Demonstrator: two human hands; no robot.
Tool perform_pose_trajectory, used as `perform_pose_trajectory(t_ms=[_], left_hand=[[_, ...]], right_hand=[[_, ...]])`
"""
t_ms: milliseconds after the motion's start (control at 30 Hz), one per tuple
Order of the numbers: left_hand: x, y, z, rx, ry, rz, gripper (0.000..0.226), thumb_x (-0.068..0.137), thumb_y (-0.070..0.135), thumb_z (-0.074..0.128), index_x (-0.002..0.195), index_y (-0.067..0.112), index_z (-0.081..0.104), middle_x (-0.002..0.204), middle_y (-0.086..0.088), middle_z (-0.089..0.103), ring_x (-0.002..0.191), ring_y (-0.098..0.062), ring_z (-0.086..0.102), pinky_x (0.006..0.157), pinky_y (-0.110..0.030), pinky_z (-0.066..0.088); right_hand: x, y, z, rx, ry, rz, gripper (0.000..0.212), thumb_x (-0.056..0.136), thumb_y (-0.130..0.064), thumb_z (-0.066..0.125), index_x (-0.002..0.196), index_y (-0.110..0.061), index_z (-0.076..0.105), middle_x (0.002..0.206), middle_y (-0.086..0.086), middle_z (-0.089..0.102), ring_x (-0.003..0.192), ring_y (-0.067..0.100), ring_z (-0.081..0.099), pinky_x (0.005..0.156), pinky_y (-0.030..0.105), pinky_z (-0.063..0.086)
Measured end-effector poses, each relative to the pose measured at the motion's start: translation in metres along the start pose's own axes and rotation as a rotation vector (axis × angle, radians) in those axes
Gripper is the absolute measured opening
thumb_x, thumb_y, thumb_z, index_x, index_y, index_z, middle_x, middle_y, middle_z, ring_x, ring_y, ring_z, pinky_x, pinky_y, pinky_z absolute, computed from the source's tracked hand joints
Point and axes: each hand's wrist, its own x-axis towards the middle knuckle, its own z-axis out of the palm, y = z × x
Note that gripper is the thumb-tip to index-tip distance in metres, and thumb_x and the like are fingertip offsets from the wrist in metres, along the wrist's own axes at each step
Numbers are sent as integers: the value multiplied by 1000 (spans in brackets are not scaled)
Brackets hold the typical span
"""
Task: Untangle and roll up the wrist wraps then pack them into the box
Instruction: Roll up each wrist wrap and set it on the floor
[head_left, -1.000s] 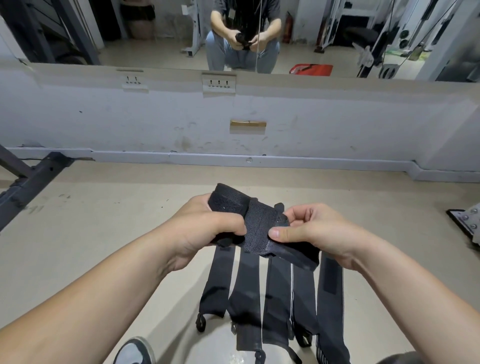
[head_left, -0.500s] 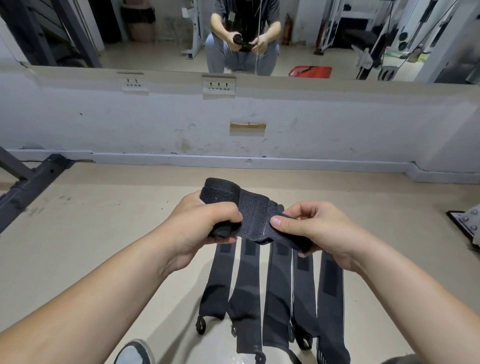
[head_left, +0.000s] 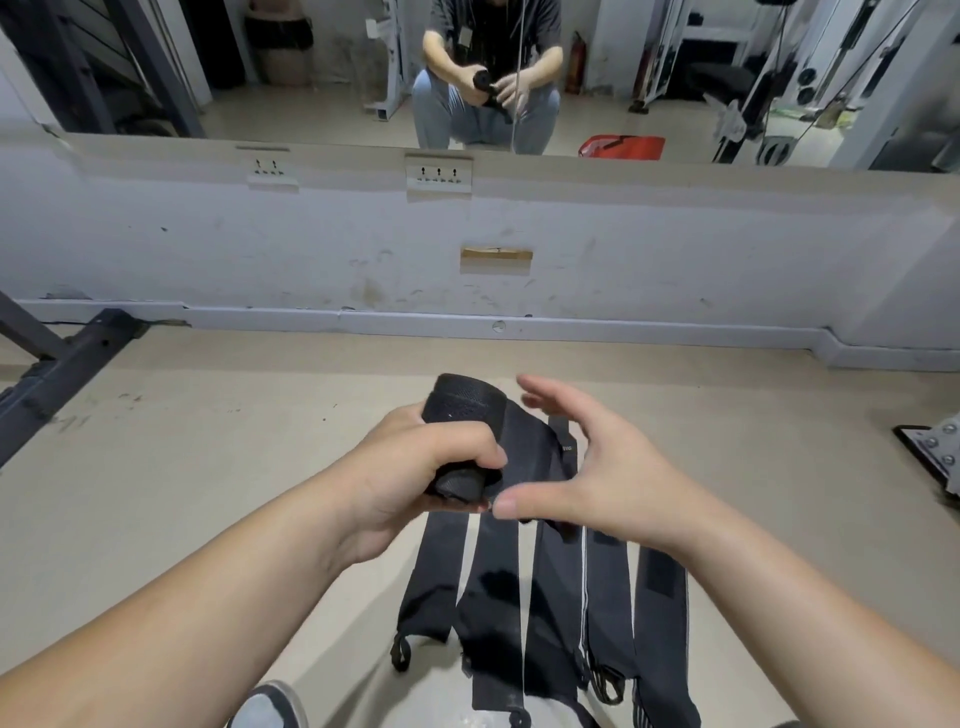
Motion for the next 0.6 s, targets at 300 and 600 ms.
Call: perform_pose_trajectory(t_ms=[300, 600], left_hand=[[-2, -8, 9, -94, -157, -106, 42, 65, 30, 71, 105, 18, 78, 102, -9, 65, 93, -22, 54, 79, -35, 42], [4, -11, 5, -160, 11, -174, 30, 95, 43, 66, 113, 23, 78, 111, -2, 78, 93, -22, 74, 93, -48, 57]], right_hand=[[-1, 0, -8, 384, -188, 87, 43, 72, -21, 97, 108, -16, 74, 109, 8, 78, 98, 22, 76, 86, 35, 60], [-2, -5, -18, 818, -104, 277, 41, 81, -12, 79, 115, 8, 67, 99, 25, 72, 75, 30, 71, 63, 34, 62]])
